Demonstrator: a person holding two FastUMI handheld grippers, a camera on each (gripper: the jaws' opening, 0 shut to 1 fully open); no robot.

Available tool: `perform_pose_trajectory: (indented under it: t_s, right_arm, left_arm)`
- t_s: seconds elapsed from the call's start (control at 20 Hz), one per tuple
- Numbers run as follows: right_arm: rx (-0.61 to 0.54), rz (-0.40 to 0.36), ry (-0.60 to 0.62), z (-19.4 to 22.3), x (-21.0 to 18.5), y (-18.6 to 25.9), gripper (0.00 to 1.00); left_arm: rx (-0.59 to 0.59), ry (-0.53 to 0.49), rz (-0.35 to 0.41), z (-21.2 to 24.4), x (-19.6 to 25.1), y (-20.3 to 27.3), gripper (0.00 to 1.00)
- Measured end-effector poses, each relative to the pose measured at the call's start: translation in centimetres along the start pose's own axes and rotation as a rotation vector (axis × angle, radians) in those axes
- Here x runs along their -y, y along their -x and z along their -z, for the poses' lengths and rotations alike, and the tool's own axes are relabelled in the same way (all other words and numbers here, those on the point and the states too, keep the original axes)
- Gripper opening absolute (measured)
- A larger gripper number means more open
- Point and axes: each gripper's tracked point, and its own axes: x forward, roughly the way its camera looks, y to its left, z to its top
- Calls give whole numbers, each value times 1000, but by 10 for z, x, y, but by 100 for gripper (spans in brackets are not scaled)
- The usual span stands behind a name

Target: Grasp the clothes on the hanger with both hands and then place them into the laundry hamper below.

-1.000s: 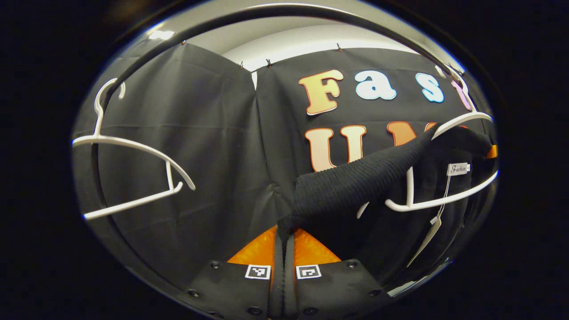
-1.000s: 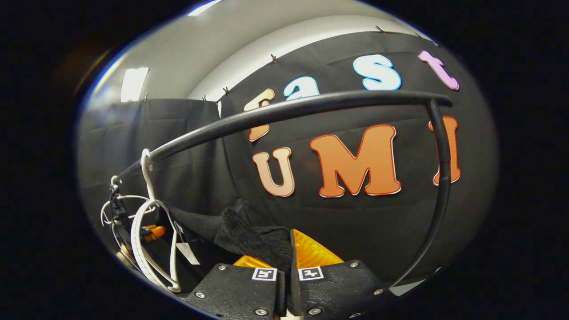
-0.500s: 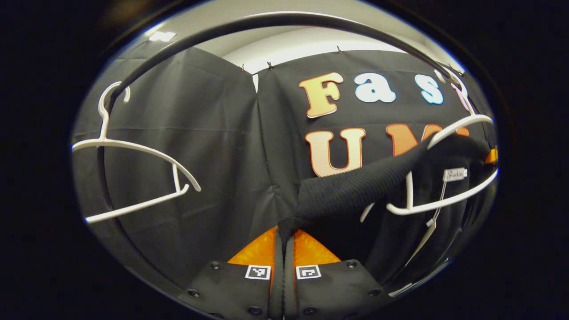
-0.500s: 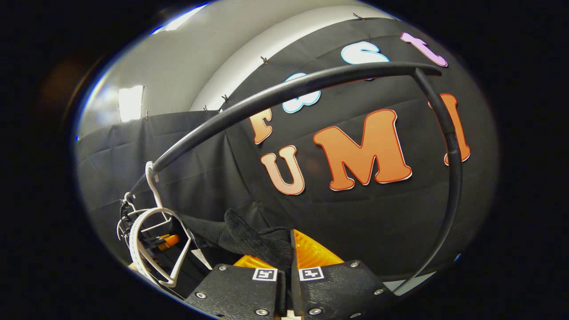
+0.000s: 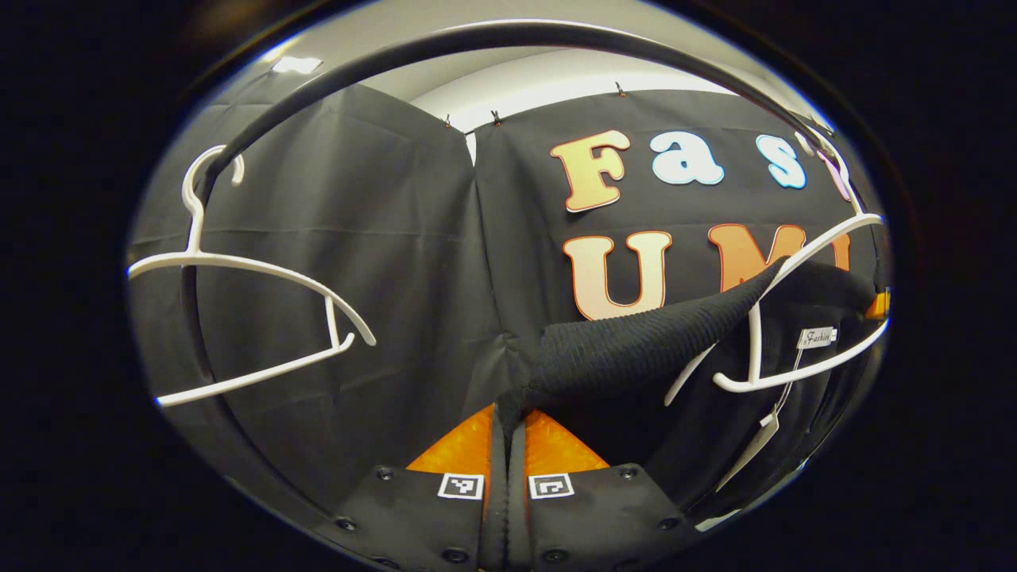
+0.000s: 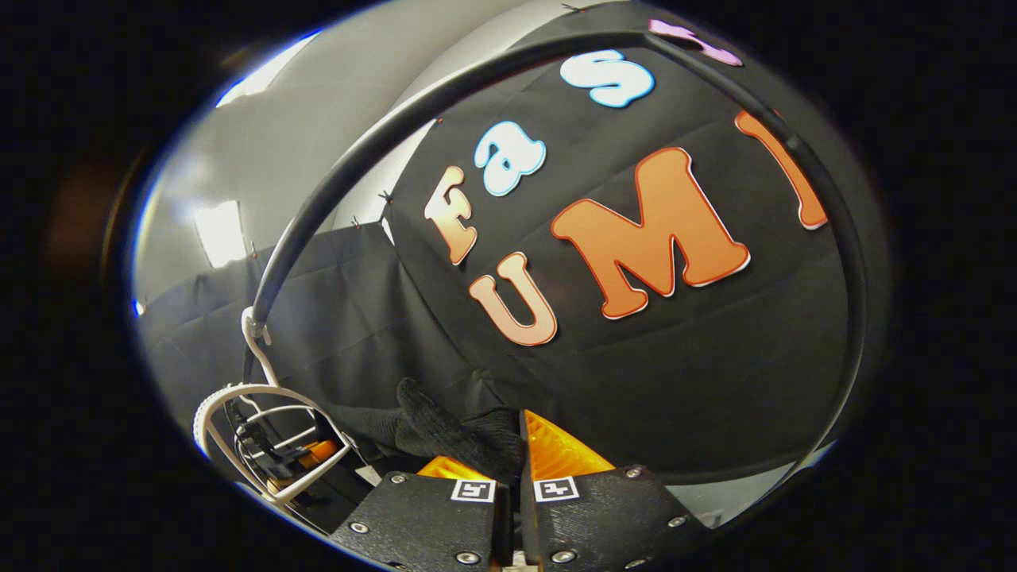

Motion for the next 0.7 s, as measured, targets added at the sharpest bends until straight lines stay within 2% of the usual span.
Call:
perform_pose_trajectory:
  t_s: [0.1, 0.3, 0.5, 0.6, 0.7]
  right_arm:
    - [9, 7, -59, 14, 5, -5, 4]
    - [-22, 56, -144, 59, 18, -25, 4]
    - [-78, 100, -170, 112, 20, -42, 4]
    - [-112, 126, -192, 143, 23, -39, 4]
    - [-137, 147, -213, 176, 26, -35, 4]
  left_arm:
    - [-8, -6, 6, 6, -4, 0, 7]
    - [-92, 82, -5, 43, -17, -11, 7]
    - [-120, 38, -19, 66, -27, -2, 7]
    - [-146, 45, 22, 86, -13, 8, 7]
    - [-177, 9, 63, 114, 4, 14, 7]
